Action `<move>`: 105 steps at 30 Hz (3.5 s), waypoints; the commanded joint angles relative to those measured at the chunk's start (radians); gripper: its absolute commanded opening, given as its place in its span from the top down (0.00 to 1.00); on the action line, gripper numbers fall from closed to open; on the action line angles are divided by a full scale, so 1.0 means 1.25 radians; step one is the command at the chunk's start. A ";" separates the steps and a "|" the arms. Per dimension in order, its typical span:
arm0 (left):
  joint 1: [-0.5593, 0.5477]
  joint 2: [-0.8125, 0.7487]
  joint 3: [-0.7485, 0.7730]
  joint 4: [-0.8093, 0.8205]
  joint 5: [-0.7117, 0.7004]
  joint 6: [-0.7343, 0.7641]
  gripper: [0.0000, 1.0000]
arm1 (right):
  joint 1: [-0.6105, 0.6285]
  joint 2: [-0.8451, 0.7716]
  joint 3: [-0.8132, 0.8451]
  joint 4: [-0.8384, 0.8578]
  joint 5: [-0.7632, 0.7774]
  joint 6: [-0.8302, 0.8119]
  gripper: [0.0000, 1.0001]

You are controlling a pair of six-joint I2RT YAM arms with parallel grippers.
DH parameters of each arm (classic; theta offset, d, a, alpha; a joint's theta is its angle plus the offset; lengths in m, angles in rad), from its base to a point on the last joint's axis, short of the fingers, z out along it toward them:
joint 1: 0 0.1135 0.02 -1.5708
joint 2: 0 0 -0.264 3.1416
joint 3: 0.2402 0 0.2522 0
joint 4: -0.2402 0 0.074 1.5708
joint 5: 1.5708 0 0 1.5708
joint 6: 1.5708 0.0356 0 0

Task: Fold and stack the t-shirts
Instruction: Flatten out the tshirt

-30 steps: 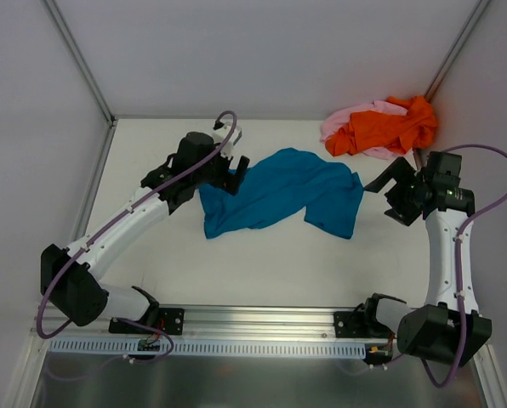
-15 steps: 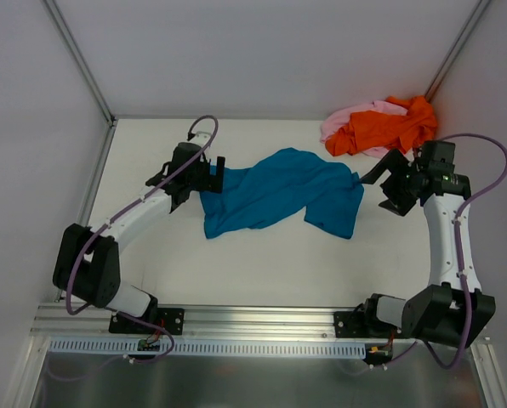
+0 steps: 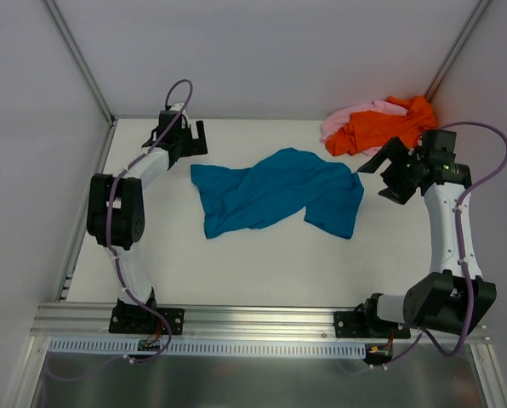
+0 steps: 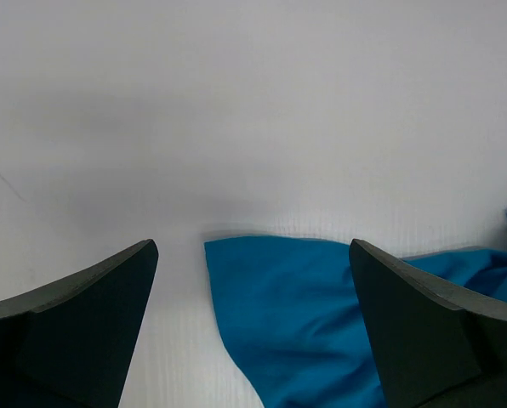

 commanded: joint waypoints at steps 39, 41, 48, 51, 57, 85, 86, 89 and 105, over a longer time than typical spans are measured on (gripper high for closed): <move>0.047 0.209 0.139 -0.151 0.282 -0.134 0.08 | 0.004 0.040 0.079 -0.020 0.011 -0.003 0.00; 0.047 0.217 0.146 -0.146 0.292 -0.141 0.12 | 0.004 0.038 0.079 -0.021 0.011 -0.002 0.00; 0.047 0.227 0.168 -0.154 0.303 -0.147 1.00 | 0.004 0.044 0.078 -0.015 0.012 0.003 0.01; 0.047 0.212 0.161 -0.152 0.300 -0.148 1.00 | 0.004 0.051 0.080 -0.010 0.012 0.004 0.01; 0.047 0.130 0.157 -0.165 0.281 -0.133 1.00 | 0.004 0.061 0.071 0.008 0.008 0.012 0.00; 0.099 -0.106 0.304 -0.266 0.114 0.002 0.01 | 0.044 0.091 -0.110 0.105 -0.022 0.028 0.01; 0.099 -0.109 0.297 -0.268 0.116 -0.002 0.01 | 0.047 0.091 -0.130 0.122 -0.021 0.034 0.01; 0.099 -0.136 0.280 -0.268 0.123 -0.015 0.01 | 0.062 0.097 -0.200 0.156 -0.020 0.050 0.01; 0.059 -0.385 0.008 -0.280 0.224 -0.116 0.01 | 0.126 0.219 -0.311 0.261 0.008 0.081 0.03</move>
